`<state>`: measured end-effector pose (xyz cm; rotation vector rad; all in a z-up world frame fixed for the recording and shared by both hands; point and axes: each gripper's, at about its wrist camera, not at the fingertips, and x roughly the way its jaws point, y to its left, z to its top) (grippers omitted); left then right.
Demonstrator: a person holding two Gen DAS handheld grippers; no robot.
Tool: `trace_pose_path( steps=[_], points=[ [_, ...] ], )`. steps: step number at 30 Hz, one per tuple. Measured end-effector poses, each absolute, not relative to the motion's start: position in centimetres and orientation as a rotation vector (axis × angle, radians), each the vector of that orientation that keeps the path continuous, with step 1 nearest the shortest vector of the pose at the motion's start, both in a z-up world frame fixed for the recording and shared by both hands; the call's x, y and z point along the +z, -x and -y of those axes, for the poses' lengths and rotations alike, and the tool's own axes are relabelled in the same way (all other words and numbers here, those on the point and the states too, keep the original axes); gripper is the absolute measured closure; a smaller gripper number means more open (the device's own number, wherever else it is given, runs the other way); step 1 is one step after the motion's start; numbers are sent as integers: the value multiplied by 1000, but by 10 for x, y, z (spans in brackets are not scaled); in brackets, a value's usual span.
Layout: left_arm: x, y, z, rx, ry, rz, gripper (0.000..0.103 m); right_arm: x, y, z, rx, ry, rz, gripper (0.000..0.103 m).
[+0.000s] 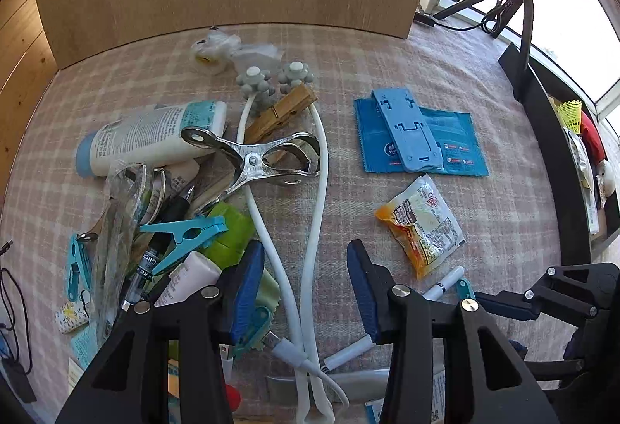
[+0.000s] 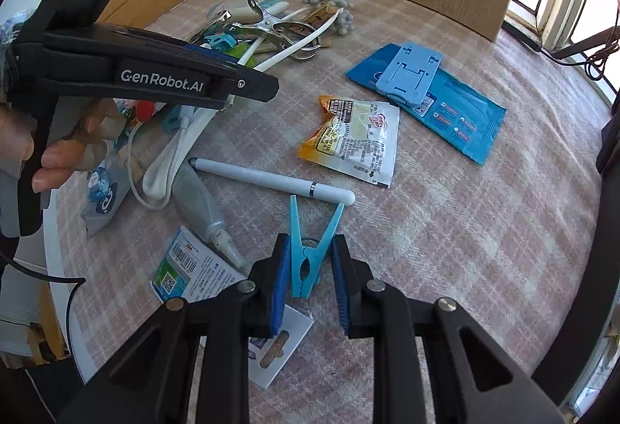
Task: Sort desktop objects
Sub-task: 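Carry the blue clothespin and white gooseneck holder into the black tray and release both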
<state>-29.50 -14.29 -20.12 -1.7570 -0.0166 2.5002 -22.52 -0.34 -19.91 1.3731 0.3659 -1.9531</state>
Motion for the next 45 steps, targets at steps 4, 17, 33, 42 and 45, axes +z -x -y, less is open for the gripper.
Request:
trace_pose_path(
  steps=[4, 17, 33, 42, 45],
  points=[
    [-201, 294, 151, 2475, 1720, 152, 81, -197, 227, -11, -1963, -1375, -337, 82],
    [-152, 256, 162, 2562, 1511, 213, 83, -197, 230, -20, -1978, -1381, -276, 82],
    [-64, 210, 157, 2584, 1174, 391, 83, -147, 228, -44, -2067, -1287, -119, 82],
    [-139, 209, 161, 2630, 1270, 355, 86, -148, 220, -47, -2059, -1299, -117, 82],
    [-162, 206, 168, 2614, 1395, 408, 90, -150, 217, -41, -2045, -1301, -131, 82]
  ],
)
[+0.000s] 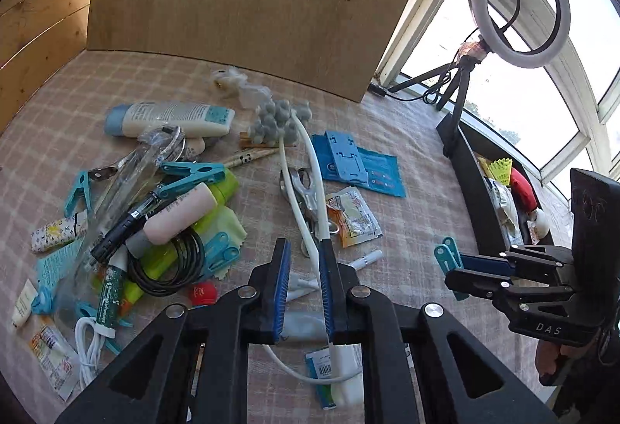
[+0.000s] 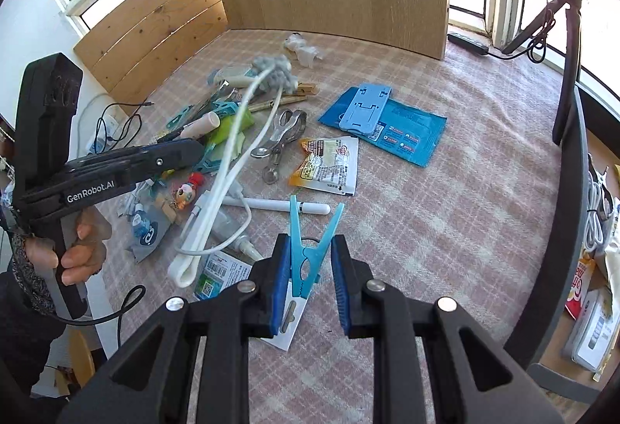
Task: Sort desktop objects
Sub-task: 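Carry the blue clothespin and white gooseneck holder into the black tray and release both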
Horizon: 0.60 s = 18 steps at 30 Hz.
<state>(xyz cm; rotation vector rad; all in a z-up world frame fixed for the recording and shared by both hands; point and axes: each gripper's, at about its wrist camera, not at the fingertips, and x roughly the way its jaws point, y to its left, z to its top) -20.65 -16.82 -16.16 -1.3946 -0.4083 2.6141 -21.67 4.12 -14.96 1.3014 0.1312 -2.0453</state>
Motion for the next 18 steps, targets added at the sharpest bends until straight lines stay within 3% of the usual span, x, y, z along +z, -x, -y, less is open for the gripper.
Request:
trace_pose_path(
  steps=[6, 8, 13, 15, 16, 17, 18],
  points=[
    [-146, 203, 174, 2612, 1409, 345, 79, -152, 219, -35, -2041, -1305, -150, 82],
    [-147, 210, 174, 2593, 1428, 345, 60, -153, 221, -33, -2042, -1309, -148, 82],
    [-173, 244, 156, 2534, 1563, 282, 58, -155, 222, -35, -2036, -1322, -138, 82],
    [-187, 260, 150, 2519, 1618, 265, 59, -156, 221, -35, -2035, -1325, -141, 82],
    [-192, 267, 148, 2517, 1639, 265, 65, -156, 220, -36, -2034, -1327, -142, 82],
    [-194, 271, 149, 2515, 1644, 282, 89, -157, 219, -36, -2033, -1328, -143, 82],
    [-196, 275, 150, 2513, 1650, 299, 94, -157, 219, -37, -2034, -1328, -143, 82]
  ],
)
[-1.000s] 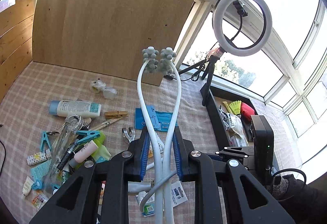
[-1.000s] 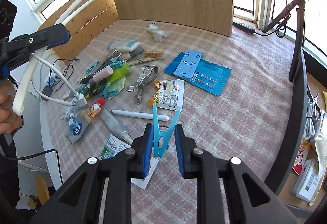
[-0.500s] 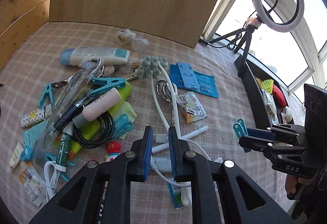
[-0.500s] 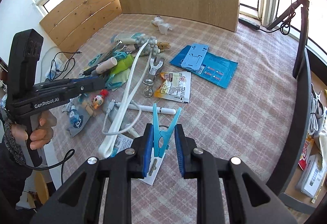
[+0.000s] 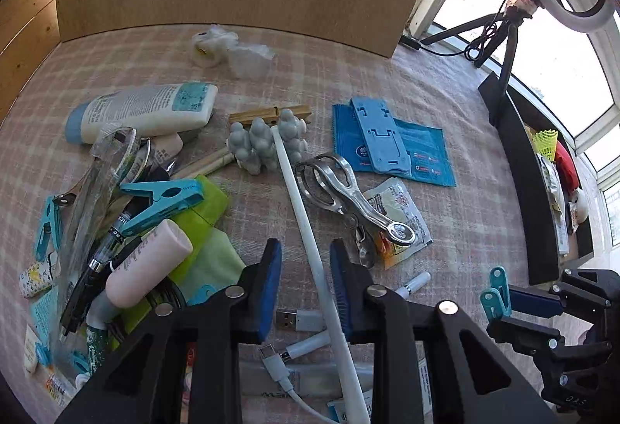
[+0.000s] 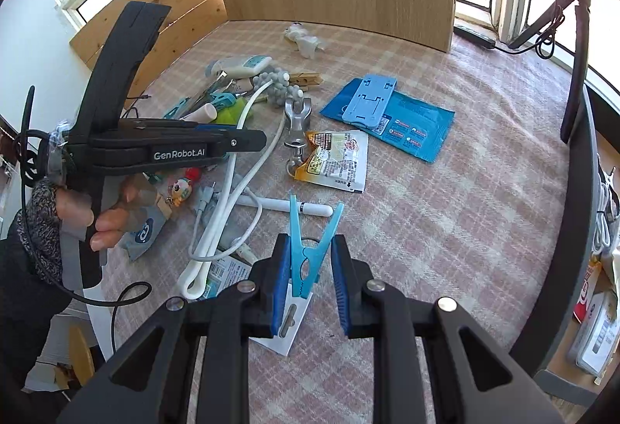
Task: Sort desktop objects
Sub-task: 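Carry the blue clothespin and white gooseneck holder into the black tray and release both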
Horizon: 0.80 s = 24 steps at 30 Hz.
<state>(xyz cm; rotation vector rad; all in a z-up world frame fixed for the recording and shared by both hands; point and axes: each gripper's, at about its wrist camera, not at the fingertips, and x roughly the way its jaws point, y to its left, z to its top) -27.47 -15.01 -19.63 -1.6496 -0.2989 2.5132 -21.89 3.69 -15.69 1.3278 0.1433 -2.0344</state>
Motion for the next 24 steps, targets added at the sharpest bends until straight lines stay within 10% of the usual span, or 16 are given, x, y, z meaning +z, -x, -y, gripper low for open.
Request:
trace_pose_path(
  steps=[24],
  points=[
    [-11, 227, 175, 2928, 844, 466, 99, -111, 231, -70, -2134, -1233, -45, 82]
  ],
)
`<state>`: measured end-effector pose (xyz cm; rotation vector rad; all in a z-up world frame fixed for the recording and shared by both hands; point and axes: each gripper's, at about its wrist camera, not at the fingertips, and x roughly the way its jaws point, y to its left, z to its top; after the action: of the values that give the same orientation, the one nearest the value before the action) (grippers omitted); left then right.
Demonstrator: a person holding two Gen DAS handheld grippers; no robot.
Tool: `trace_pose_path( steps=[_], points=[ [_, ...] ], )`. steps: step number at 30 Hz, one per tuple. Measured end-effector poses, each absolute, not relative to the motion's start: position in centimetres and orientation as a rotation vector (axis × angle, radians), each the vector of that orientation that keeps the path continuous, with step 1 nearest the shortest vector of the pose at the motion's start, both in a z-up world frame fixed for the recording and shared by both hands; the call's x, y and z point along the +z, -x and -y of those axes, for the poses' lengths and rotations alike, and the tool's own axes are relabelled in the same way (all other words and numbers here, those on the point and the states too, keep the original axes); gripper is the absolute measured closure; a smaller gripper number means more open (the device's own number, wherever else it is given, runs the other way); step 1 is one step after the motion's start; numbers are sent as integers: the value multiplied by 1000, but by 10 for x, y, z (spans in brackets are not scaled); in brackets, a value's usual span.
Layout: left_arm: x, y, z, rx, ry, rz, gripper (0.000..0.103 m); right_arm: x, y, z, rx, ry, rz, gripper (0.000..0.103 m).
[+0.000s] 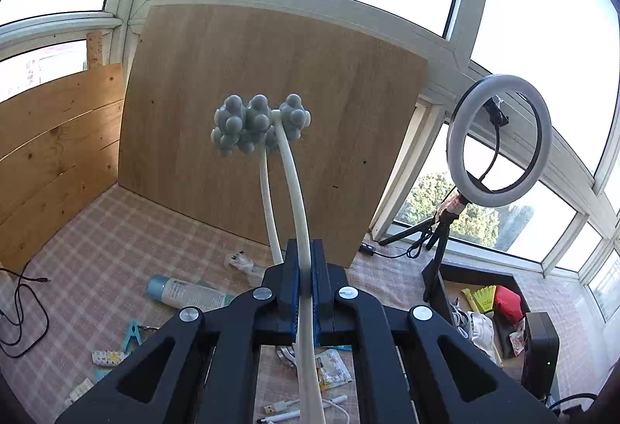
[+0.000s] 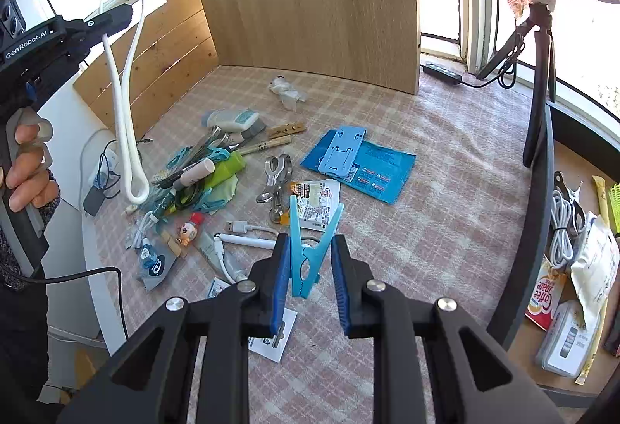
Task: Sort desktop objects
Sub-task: 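Carry the blue clothespin and white gooseneck holder into the black tray and release both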
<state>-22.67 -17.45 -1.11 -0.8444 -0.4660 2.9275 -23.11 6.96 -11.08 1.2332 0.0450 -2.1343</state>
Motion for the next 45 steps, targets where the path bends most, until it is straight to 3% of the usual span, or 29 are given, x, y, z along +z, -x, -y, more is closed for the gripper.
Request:
trace_pose_path(
  steps=[7, 20, 28, 35, 36, 37, 38, 40, 45],
  points=[
    [-3, 227, 129, 2757, 899, 436, 99, -86, 232, -124, -2245, -1219, -25, 82],
    [-31, 278, -56, 2382, 1046, 218, 99, -59, 243, -325, -2600, -1303, 95, 82],
    [-62, 308, -144, 2270, 1131, 143, 99, -76, 248, -393, -2688, -1363, 132, 82],
    [-71, 331, -178, 2288, 1123, 87, 99, -90, 266, -406, -2708, -1387, 148, 82],
    [-73, 335, -183, 2293, 1124, 64, 97, -89, 268, -408, -2731, -1381, 148, 82],
    [-75, 338, -187, 2300, 1128, 44, 85, -89, 272, -410, -2751, -1389, 156, 73],
    [-78, 341, -189, 2307, 1150, 38, 66, -89, 274, -413, -2759, -1401, 180, 55],
    [-81, 343, -186, 2313, 1167, 59, 51, -88, 276, -419, -2756, -1382, 256, 46],
    [-79, 341, -173, 2326, 1170, 50, 53, -85, 274, -417, -2776, -1373, 237, 46]
  ],
)
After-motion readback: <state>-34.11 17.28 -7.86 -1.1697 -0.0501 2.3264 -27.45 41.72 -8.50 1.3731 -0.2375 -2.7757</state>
